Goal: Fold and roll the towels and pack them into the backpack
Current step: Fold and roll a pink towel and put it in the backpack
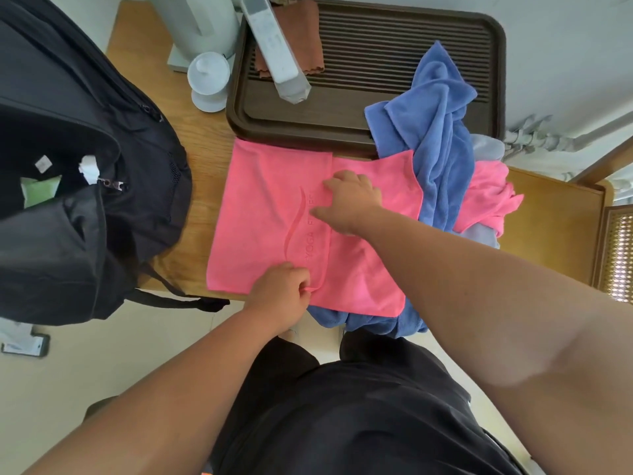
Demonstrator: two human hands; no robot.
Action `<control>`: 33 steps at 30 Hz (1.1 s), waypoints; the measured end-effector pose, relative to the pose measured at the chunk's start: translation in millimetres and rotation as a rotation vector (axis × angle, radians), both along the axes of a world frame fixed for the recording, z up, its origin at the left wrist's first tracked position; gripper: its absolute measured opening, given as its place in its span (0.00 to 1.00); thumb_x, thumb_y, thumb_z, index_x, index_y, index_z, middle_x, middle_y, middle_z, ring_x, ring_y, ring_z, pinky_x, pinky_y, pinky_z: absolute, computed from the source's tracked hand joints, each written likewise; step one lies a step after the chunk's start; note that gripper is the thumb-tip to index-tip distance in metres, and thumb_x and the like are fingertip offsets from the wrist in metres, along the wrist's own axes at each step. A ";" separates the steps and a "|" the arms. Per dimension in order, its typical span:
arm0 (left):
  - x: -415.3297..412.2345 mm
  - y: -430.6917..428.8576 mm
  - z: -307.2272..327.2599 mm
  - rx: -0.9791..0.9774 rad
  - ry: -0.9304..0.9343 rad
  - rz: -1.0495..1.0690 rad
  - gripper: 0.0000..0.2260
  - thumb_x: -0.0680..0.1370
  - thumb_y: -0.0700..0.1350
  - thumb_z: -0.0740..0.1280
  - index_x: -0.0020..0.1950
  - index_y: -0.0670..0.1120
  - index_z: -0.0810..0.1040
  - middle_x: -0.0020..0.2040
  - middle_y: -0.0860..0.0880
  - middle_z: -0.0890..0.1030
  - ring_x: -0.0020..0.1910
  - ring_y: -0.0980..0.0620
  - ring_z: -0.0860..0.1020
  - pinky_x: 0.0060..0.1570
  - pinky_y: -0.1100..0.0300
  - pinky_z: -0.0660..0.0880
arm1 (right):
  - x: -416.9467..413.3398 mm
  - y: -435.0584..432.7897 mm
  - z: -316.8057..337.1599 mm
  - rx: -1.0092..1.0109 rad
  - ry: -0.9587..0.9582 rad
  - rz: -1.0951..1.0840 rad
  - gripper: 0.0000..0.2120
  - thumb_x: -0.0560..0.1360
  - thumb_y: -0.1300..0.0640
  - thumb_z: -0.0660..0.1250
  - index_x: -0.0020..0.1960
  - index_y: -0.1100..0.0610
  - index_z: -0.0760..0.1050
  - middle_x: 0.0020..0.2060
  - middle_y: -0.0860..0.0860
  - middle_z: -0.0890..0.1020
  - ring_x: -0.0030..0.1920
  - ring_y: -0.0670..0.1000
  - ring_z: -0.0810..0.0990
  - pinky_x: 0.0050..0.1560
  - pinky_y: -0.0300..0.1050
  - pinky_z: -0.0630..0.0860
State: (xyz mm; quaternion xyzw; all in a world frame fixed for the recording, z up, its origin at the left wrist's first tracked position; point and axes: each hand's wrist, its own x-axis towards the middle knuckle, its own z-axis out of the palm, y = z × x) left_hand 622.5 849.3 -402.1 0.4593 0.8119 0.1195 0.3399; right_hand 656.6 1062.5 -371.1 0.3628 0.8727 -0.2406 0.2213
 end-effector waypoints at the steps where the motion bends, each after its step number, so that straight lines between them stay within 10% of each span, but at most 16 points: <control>1: -1.8 -1.0 -1.5 0.007 -0.011 0.005 0.10 0.75 0.42 0.68 0.37 0.48 0.70 0.36 0.54 0.69 0.40 0.48 0.71 0.38 0.52 0.71 | -4.8 -1.2 -0.8 0.011 -0.007 0.002 0.31 0.76 0.37 0.64 0.76 0.47 0.65 0.78 0.51 0.60 0.75 0.60 0.59 0.71 0.59 0.60; 7: -9.9 -1.5 0.2 0.058 -0.122 0.041 0.06 0.77 0.43 0.68 0.41 0.45 0.76 0.38 0.52 0.74 0.40 0.49 0.73 0.40 0.52 0.71 | -17.6 -10.0 -7.4 0.042 0.052 -0.059 0.23 0.79 0.49 0.61 0.73 0.51 0.69 0.76 0.49 0.62 0.74 0.59 0.60 0.71 0.57 0.61; 13: -24.0 -5.0 29.0 0.131 -0.310 0.230 0.09 0.69 0.40 0.68 0.32 0.45 0.69 0.27 0.54 0.68 0.29 0.56 0.64 0.31 0.56 0.64 | -15.6 -13.5 4.8 -0.213 0.500 -0.264 0.18 0.79 0.63 0.63 0.68 0.63 0.75 0.67 0.57 0.71 0.67 0.55 0.72 0.69 0.41 0.66; 23: -5.7 33.4 99.0 0.299 -0.399 0.119 0.13 0.67 0.37 0.68 0.30 0.47 0.65 0.25 0.55 0.63 0.27 0.57 0.61 0.28 0.63 0.60 | 21.3 1.6 72.2 -0.190 0.916 -0.523 0.14 0.78 0.59 0.60 0.56 0.59 0.83 0.50 0.36 0.78 0.56 0.54 0.79 0.62 0.56 0.76; 29: 41.6 62.1 69.9 0.083 -0.289 -0.160 0.09 0.74 0.40 0.66 0.36 0.46 0.70 0.31 0.51 0.74 0.32 0.49 0.71 0.34 0.52 0.71 | 77.8 23.1 50.3 -0.065 0.718 -0.509 0.12 0.74 0.56 0.63 0.32 0.51 0.70 0.37 0.44 0.71 0.46 0.51 0.72 0.48 0.44 0.67; 33: 62.8 69.8 48.2 0.019 -0.225 -0.191 0.07 0.79 0.40 0.64 0.41 0.45 0.72 0.38 0.46 0.78 0.36 0.49 0.70 0.39 0.51 0.70 | 99.2 34.2 18.1 -0.131 0.433 -0.383 0.06 0.72 0.60 0.67 0.39 0.55 0.71 0.47 0.51 0.73 0.54 0.55 0.70 0.53 0.36 0.61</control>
